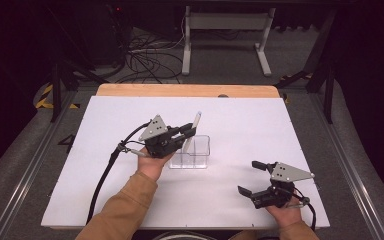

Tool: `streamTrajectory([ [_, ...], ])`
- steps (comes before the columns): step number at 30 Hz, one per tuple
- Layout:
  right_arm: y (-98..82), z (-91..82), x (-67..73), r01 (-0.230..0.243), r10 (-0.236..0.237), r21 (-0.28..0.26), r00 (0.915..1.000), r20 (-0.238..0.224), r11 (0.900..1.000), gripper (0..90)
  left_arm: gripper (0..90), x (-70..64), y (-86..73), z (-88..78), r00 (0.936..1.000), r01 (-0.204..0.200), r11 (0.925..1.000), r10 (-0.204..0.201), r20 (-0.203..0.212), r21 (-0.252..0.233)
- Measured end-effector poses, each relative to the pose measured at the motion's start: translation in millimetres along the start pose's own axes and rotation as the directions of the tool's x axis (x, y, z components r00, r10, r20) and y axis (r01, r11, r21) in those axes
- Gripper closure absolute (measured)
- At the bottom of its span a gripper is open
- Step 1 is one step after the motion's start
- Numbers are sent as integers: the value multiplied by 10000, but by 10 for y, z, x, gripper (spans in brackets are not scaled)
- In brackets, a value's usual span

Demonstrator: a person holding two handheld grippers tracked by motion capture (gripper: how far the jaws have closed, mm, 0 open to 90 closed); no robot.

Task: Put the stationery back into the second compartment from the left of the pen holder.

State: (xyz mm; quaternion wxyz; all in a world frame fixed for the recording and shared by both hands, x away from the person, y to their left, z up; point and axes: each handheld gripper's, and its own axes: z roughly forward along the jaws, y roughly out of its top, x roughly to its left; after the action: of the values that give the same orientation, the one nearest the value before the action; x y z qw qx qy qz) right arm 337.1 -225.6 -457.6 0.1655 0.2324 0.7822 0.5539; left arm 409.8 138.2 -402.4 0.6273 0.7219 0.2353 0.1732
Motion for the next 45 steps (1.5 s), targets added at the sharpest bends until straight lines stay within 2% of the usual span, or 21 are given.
streamTrajectory([
  [6, 1, -1, -1, -16, 16, -21, 10000, -11, 10000, 30, 775, 7, -26, -8, 9999, 108, 9988, -109, 12, 482],
  [23, 6, 7, -5, 4, -5, -61, 10000, -45, 10000, 30, 775, -17, -61, -33, 9997, 197, 9926, -212, 110, 1198],
  [24, 8, 8, -6, -10, 10, -67, 10000, -54, 10000, 30, 760, -12, -60, -36, 9995, 256, 9928, -275, 152, 1167],
  [26, 10, 13, -10, 13, -13, -83, 10000, -63, 10000, 30, 570, -5, -45, -47, 9988, 400, 9934, -429, 252, 1073],
  [29, 15, 25, -12, 9, -10, -76, 10000, -68, 10000, 30, 407, -7, 0, -109, 9999, 165, 9941, -166, 3, 1076],
  [33, 20, 40, -21, 36, -37, -107, 9999, -116, 9999, 30, 256, -4, 76, -225, 9988, 483, 9932, -487, 4, 1061],
  [39, 32, 59, -14, 78, -79, -90, 9998, -158, 9999, 30, 162, -16, 177, -417, 9997, 248, 9945, -247, -16, 1022],
  [45, 31, 58, -5, 64, -65, -49, 9999, -149, 10000, 30, 144, -24, 219, -515, 9999, 120, 9948, -110, -105, 1012],
])
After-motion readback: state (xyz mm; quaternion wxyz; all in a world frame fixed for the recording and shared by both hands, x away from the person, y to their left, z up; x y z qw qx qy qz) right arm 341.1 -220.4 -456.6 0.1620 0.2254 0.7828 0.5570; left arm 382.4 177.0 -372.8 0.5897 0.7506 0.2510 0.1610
